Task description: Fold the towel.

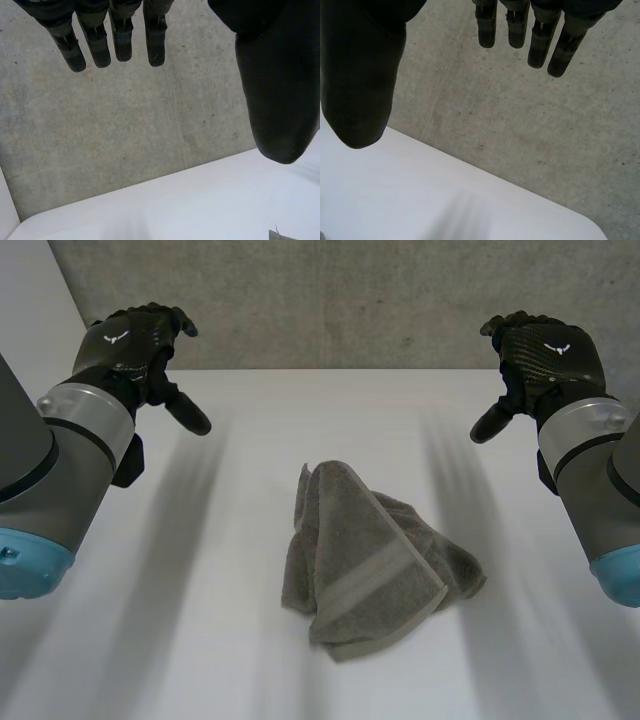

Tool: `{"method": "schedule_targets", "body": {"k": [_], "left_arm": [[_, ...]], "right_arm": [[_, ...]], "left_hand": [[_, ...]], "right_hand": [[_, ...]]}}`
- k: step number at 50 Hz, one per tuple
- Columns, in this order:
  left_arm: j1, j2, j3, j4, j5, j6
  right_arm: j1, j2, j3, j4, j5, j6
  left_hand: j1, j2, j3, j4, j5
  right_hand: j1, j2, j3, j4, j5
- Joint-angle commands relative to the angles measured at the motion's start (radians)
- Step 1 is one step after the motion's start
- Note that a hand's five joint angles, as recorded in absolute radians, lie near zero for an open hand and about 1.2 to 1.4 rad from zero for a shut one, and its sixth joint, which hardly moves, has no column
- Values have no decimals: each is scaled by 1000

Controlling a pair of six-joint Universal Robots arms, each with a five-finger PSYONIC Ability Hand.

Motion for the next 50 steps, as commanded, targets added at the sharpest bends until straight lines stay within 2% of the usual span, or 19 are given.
{"method": "schedule_targets", "body": {"k": [1,20,22,23,25,26,28,31,33,34,36,37,39,41,42,44,47,48,50], "left_arm": [[1,-1,-3,4,0,0],[1,-2,-7,6,0,1],[1,-2,-12,10,0,1],[1,-2,-12,10,0,1],[1,-2,-13,12,2,0],[0,-4,-13,17,2,0],[0,-6,-15,29,5,0],[0,-19,-21,72,28,0],[3,-42,-29,113,87,1],[3,-42,-29,113,88,1],[9,-74,-32,135,181,3],[9,-75,-32,135,181,3],[12,-99,-32,141,233,3],[15,-149,-30,144,322,3],[15,-150,-30,144,322,3],[20,-194,-23,142,380,17],[26,-217,-21,142,402,35],[30,-239,-21,142,419,69],[33,-262,-24,142,434,112]], "right_arm": [[-1,-1,1,-1,-3,1],[1,0,-2,8,-28,-1],[6,0,1,31,-99,11],[6,0,1,31,-100,11],[9,8,3,69,-205,54],[9,8,3,69,-206,54],[1,35,-8,121,-299,179],[-2,57,-19,149,-344,240],[-2,101,-28,178,-393,321],[-2,101,-28,178,-393,321],[7,149,-17,178,-387,323],[7,149,-17,178,-387,323],[18,205,-16,180,-385,323],[29,232,-16,180,-385,323],[29,232,-16,180,-385,323],[56,273,-16,178,-385,323],[62,295,-16,178,-390,323],[62,295,-16,178,-390,323],[64,310,-16,177,-393,321]], "left_hand": [[-91,-60,-48,-54,-25],[-91,-60,-48,-54,-25],[-91,-60,-48,-54,-25],[-91,-60,-48,-54,-25],[-91,-60,-48,-54,-25],[-91,-60,-48,-54,-25],[-91,-60,-48,-54,-25],[-91,-60,-48,-54,-25],[-91,-60,-48,-54,-25],[-91,-60,-48,-54,-25],[-88,-57,-48,-54,-22],[-88,-57,-48,-54,-22],[-88,-57,-48,-54,-22],[-79,-48,-48,-54,-13],[-79,-48,-48,-54,-13],[-70,-39,-48,-54,-4],[-70,-39,-48,-54,-4],[-70,-39,-48,-54,-4],[-70,-39,-48,-54,-4]], "right_hand": [[-70,-73,-46,-76,-63],[-70,-73,-46,-76,-63],[-70,-73,-46,-76,-63],[-70,-73,-46,-76,-63],[-70,-73,-46,-76,-63],[-70,-73,-46,-76,-63],[-70,-73,-46,-76,-63],[-70,-73,-46,-76,-63],[-70,-73,-46,-76,-63],[-70,-73,-46,-76,-63],[-70,-73,-46,-76,-63],[-70,-73,-46,-76,-63],[-70,-73,-46,-76,-63],[-70,-73,-46,-76,-63],[-70,-73,-46,-76,-63],[-70,-73,-46,-76,-63],[-37,-40,-46,-76,-30],[-36,-39,-46,-76,-29],[189,186,-46,-76,196]]}}
